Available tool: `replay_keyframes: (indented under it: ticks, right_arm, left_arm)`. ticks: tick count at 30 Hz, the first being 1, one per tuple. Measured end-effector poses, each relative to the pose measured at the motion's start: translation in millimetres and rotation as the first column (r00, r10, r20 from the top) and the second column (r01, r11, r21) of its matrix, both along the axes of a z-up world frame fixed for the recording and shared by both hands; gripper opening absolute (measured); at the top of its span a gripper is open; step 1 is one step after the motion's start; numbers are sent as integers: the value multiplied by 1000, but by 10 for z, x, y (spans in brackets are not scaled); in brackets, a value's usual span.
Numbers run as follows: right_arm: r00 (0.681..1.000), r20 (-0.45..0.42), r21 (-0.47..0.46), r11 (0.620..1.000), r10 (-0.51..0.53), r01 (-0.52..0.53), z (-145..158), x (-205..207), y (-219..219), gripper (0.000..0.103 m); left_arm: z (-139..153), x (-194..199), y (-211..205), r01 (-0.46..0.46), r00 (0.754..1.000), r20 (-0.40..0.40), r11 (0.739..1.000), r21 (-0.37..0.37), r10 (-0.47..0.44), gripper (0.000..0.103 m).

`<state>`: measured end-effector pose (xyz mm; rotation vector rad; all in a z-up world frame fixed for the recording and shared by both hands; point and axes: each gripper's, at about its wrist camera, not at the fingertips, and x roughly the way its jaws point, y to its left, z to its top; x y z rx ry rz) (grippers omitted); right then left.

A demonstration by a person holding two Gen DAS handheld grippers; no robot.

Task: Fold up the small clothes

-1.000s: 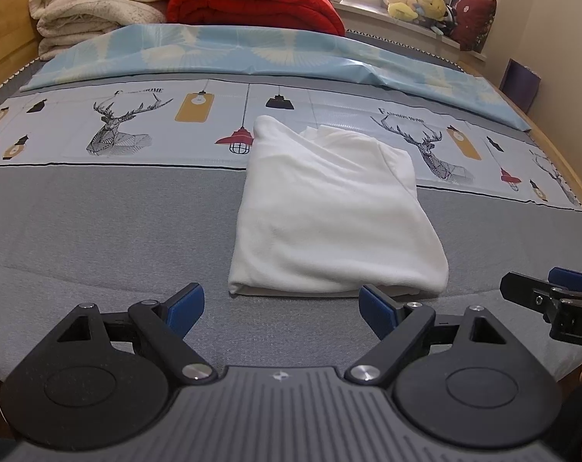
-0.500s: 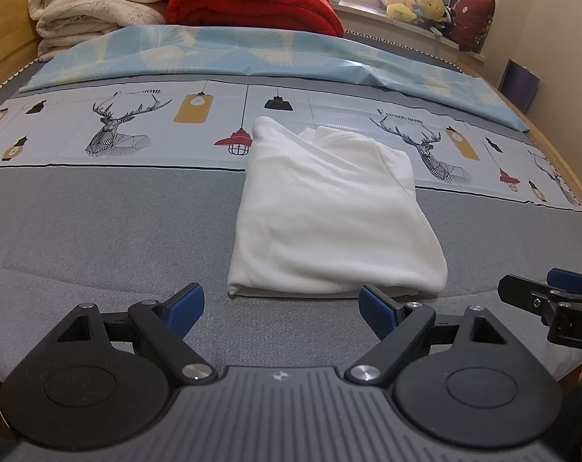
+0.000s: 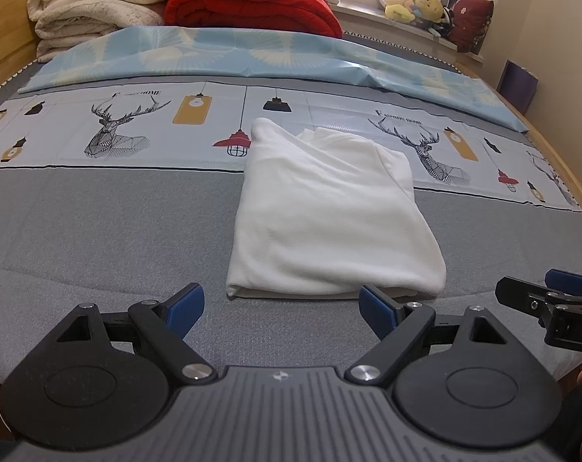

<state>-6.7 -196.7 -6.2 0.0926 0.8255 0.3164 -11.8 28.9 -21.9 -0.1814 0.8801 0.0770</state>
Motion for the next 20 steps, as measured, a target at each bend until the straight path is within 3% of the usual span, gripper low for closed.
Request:
replay_keyframes:
  ticks: [20]
  right_arm:
    - [1000,-1,-1,1000,3,-3,-1,-1,-4,95]
  left_arm:
    - [-1,8,-1,15,1000,16,1000,1,-15,91]
